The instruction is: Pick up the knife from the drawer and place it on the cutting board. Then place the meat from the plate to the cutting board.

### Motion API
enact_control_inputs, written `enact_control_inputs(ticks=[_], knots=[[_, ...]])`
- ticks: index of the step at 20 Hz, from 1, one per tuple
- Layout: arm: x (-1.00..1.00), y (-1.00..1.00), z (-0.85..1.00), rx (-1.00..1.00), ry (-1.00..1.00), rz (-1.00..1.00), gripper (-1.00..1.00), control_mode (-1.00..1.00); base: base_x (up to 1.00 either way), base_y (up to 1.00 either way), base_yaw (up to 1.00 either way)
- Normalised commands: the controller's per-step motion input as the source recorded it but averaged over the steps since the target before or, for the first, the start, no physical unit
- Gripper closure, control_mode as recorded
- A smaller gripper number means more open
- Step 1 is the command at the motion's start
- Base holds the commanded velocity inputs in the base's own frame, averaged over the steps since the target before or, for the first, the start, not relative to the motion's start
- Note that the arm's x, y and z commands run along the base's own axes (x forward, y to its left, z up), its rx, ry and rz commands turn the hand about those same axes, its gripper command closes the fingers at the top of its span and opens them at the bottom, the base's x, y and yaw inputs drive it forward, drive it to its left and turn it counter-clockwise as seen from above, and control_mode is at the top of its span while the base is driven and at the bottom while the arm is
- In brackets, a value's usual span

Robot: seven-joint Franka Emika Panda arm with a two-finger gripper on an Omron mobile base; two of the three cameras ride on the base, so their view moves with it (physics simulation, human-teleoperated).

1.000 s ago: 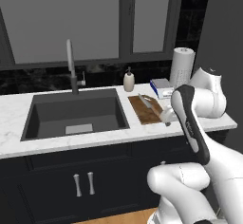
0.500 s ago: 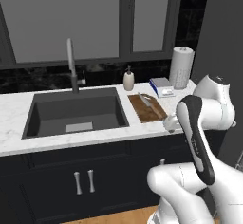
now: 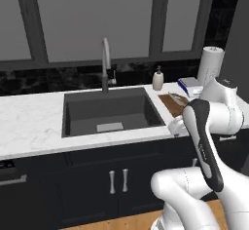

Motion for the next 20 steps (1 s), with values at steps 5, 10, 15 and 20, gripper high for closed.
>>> enact_control_inputs(ticks=[5, 10, 15, 20], knots=[[0.00, 0.00, 0.00, 0.00, 0.00, 0.00, -1.00, 1.00, 0.00, 1.00, 0.00], [0.00, 0.00, 0.00, 0.00, 0.00, 0.00, -1.00, 1.00, 0.00, 1.00, 0.00], [0.00, 0.00, 0.00, 0.00, 0.00, 0.00, -1.00, 1.00, 0.00, 1.00, 0.00], [0.00, 0.00, 0.00, 0.00, 0.00, 0.00, -1.00, 1.00, 0.01, 1.00, 0.00]])
